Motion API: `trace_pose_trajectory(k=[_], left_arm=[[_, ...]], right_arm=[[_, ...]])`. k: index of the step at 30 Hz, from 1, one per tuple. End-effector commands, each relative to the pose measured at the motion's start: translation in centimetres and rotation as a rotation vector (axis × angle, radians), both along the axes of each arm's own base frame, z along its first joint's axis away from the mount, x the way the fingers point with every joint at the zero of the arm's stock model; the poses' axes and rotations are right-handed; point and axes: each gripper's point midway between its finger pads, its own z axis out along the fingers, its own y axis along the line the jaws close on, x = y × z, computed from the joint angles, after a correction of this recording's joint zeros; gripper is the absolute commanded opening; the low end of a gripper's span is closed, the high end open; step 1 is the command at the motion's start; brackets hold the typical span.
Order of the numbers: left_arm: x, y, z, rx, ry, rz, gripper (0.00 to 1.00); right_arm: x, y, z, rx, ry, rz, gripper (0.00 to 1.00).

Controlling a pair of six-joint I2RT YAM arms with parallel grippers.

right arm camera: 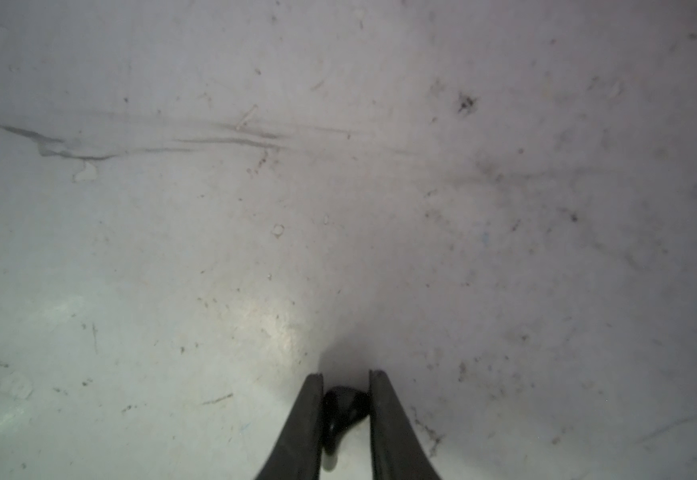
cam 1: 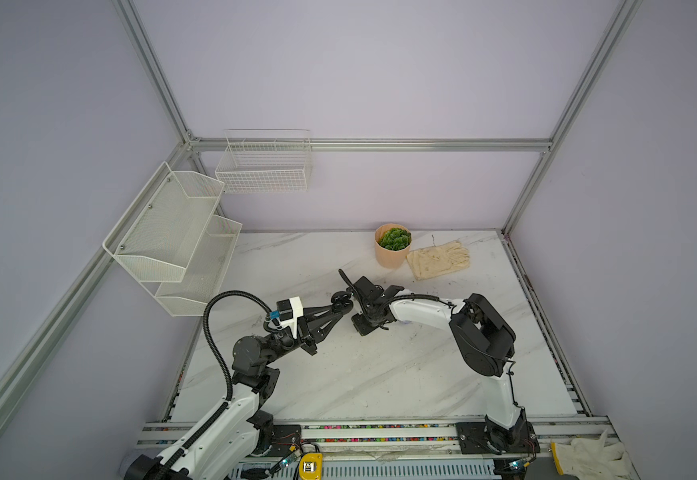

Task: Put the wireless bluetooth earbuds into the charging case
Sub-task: 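Move the right gripper down and grasp the second black earbud on the table, then lift the black earbud with the right gripper toward the open case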

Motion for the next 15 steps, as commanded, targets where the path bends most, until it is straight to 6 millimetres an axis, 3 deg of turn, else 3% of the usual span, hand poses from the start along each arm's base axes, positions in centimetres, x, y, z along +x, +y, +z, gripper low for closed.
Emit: trace_pose_trajectory(k=[1,10,15], left_arm=[[0.1,0.2,-0.7,-0.010,0.012,0.021,0.00],[0.6,0.4,0.1,-0.043,0.015,0.032,0.00],[1.0,0.4,0.7,-0.059,0.010,0.037,0.00]], right_arm=[[0.3,-0.5,1.9,0.010,-0.039,-0.044,0.22],[1.2,-1.8,5.0,0.059,-0.105,-0.119,0.21],[2.5,-3.5,9.4,0.127,-0.181,-0.184,0.21]])
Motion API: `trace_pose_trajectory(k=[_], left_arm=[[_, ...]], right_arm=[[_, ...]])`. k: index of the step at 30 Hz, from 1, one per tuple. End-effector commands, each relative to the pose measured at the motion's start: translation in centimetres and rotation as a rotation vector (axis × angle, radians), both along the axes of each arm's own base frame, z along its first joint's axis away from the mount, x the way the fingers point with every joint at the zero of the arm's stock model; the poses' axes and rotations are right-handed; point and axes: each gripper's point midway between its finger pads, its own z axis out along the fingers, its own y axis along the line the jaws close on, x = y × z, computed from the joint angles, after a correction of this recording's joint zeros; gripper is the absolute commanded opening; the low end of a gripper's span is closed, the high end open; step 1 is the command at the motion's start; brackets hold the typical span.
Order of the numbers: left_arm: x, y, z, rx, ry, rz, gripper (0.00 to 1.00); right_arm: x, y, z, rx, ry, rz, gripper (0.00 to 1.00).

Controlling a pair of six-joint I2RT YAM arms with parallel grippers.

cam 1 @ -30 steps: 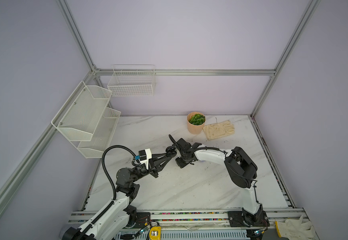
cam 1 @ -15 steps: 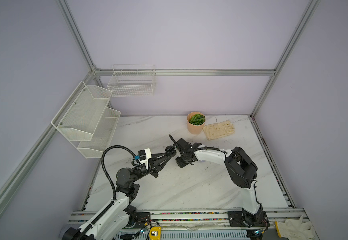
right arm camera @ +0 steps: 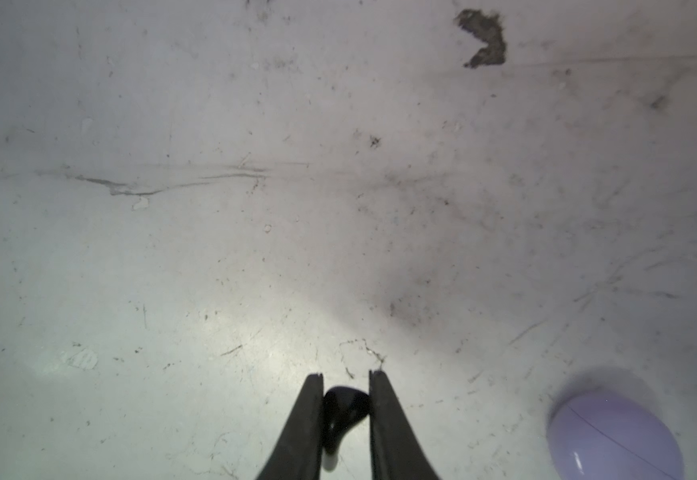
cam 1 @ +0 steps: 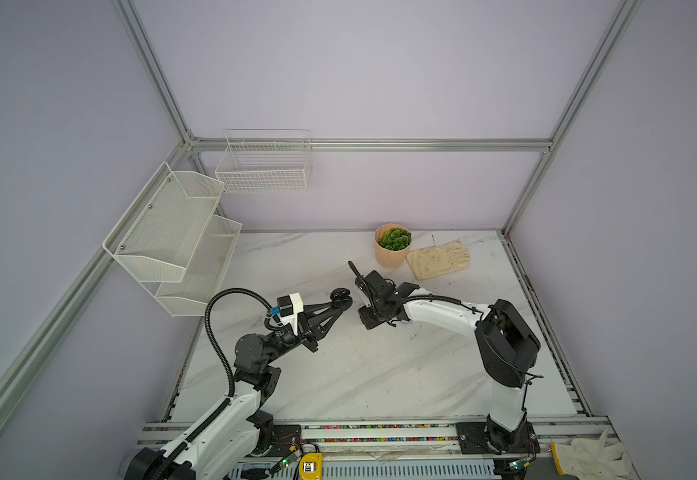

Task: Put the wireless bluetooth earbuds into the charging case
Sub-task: 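Lift the black earbud with the right gripper toward the open case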

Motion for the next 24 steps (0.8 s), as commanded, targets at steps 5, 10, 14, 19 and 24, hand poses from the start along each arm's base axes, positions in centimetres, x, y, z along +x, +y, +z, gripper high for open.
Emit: trace_pose_trajectory(k=[5,10,14,19,24], left_arm=[[0.5,0.1,1.8,-0.044,-0.051,0.009,0.00],[1.5,-0.4,2.4,-0.045,-0.065,0.000,0.00],[2.6,-0.8,2.7,-0.050,-0.080,0.004,0.00],[3.9,-1.2,3.5,-0.062,-0.104,0.006,0.00],[4.6,-1.5,4.0,-0.064,-0.126,0.008,0.00]], right_arm=[[2.0,-2.7,10.6,0.154,-0.188,-0.136,0.21],[1.5,-3.7,18.9,0.262,-0.304,-0.158,0.21],[0.4,-2.8,24.0,0.348,-0.357,-0.135,0.19],[-1.2,-1.4,27.1,0.390,-0.405,-0.118,0.19],[-2.4,-0.2,28.2,0.445,-0.409,-0.140,0.19]])
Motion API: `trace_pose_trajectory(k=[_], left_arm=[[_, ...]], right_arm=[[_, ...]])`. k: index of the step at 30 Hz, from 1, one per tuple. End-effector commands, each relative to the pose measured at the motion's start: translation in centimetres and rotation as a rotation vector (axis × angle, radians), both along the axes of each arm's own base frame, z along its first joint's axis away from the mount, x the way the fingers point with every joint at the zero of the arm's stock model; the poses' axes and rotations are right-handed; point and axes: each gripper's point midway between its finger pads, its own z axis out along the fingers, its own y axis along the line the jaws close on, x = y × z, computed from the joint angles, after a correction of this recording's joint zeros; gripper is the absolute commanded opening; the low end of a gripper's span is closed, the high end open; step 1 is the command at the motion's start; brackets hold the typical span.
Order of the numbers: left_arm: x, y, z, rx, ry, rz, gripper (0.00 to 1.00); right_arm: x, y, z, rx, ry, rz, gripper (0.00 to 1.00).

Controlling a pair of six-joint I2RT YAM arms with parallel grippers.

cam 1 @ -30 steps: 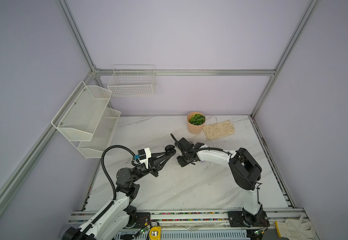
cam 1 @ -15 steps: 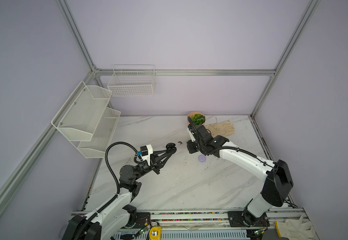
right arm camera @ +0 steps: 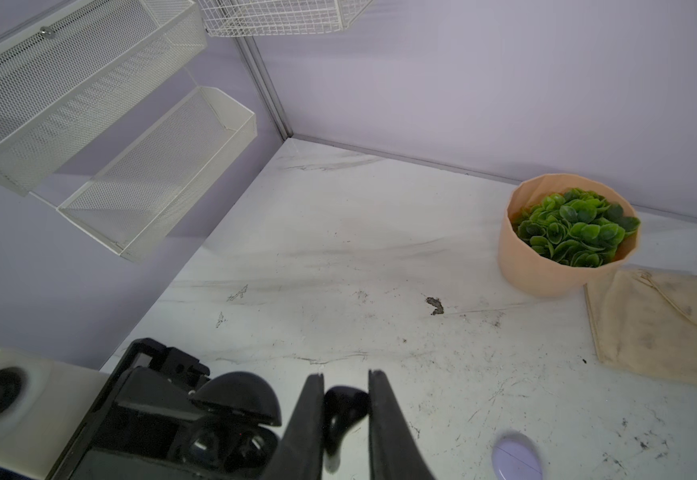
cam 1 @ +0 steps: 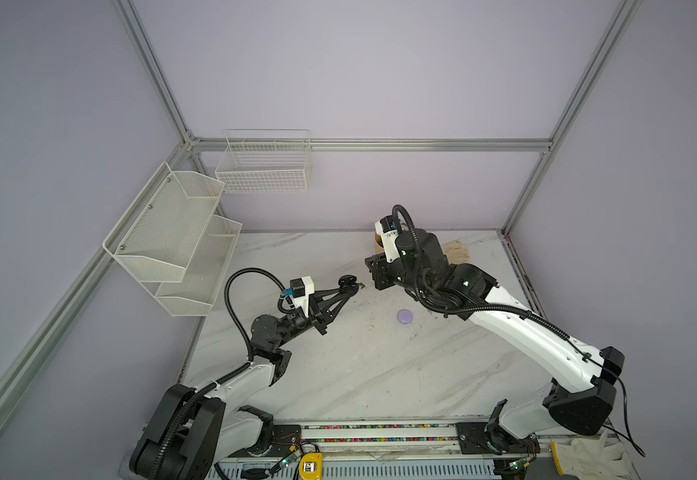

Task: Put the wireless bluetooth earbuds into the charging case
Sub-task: 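Lift the black earbud with the right gripper toward the open case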

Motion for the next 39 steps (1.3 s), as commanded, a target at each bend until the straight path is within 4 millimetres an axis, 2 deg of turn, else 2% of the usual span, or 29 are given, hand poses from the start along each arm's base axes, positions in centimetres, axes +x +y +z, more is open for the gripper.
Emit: trace_pose_trajectory(k=[1,7,11,17,20,27,36,39], left_arm=[[-0.4,0.1,5.5,-0.064,-0.178,0.005,0.00],[-0.1,0.2,5.3,-0.056,-0.195,0.030,0.00],[0.4,0.1,5.0,-0.053,-0.193,0.041,0.00],[0.4,0.2,5.0,-0.060,-0.198,0.046,0.00],[0.3,0.3,5.2,-0.064,-0.203,0.051,0.00],[0.1,0.4,5.4,-0.072,-0.210,0.048,0.00],[-0.2,0.5,5.5,-0.079,-0.209,0.052,0.00],[-0.2,0.6,5.5,-0.081,-0.208,0.055,0.00]], right_arm=[[-0.5,-0.1,0.5,0.028,0.023,-0.052,0.19],[-0.6,-0.1,-0.9,0.027,0.109,-0.170,0.18],[-0.9,0.3,-0.3,0.058,0.109,-0.215,0.17],[-1.9,2.0,0.9,0.099,0.077,-0.204,0.16],[-2.3,2.7,0.6,0.095,0.076,-0.201,0.16],[-2.2,2.4,-0.1,0.094,0.071,-0.241,0.15],[-2.3,2.4,1.5,0.164,-0.011,-0.297,0.13],[-2.3,2.6,1.2,0.161,-0.029,-0.314,0.13]])
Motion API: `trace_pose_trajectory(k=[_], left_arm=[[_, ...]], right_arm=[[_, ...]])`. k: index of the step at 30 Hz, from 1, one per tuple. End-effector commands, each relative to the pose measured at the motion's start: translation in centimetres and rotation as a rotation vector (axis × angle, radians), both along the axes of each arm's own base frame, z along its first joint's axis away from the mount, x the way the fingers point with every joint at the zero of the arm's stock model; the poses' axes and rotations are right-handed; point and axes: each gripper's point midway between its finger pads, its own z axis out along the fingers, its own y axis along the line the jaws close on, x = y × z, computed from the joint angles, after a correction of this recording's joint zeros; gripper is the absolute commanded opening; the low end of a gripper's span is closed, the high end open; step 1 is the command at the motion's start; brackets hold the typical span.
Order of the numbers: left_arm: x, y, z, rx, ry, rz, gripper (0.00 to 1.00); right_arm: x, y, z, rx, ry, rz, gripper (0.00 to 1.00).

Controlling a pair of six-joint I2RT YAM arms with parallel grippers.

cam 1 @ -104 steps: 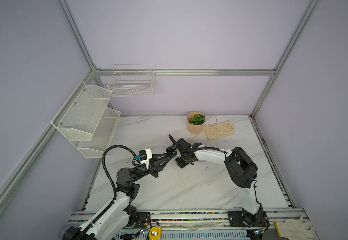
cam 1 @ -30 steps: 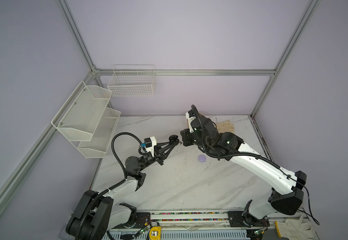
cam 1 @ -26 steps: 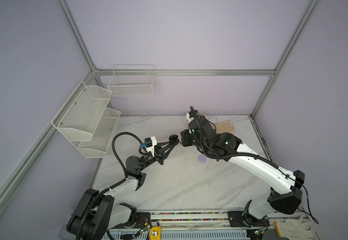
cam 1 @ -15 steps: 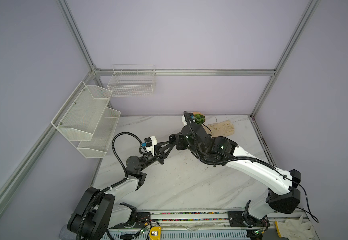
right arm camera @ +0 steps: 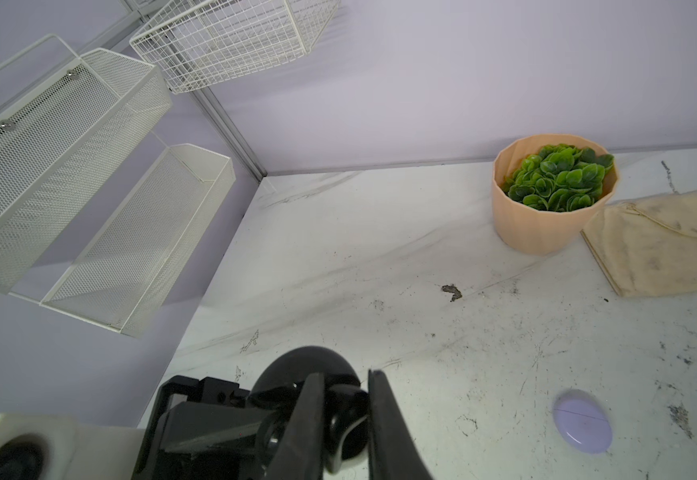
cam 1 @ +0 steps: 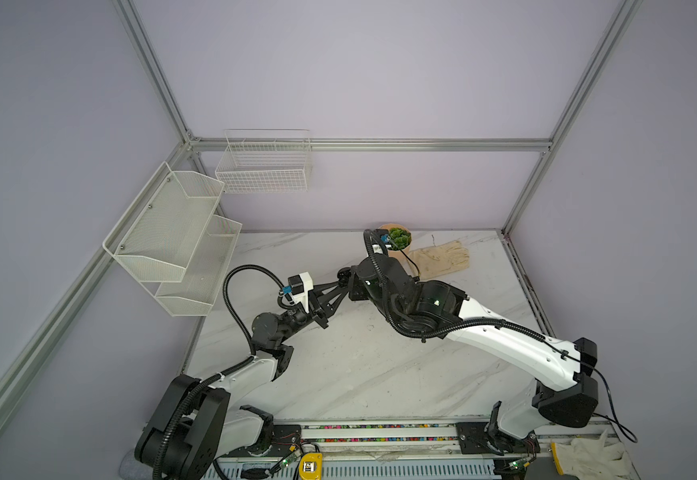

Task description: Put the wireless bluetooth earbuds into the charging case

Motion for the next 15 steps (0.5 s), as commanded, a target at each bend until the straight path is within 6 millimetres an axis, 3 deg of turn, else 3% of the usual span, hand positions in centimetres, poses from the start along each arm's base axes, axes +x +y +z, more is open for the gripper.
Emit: trace_pose_trajectory(k=[1,15], left_arm=[[-0.93,0.45,4.09,-0.050,-0.140,0.015,0.00],[-1.22,0.59,4.40,-0.060,-0.144,0.013,0.00]], right_arm=[[0.17,-0.80,1.29,0.046,-0.049,-0.064,0.14],[0.32,-0.30,0.49,0.053,-0.062,-0.082,0.13]])
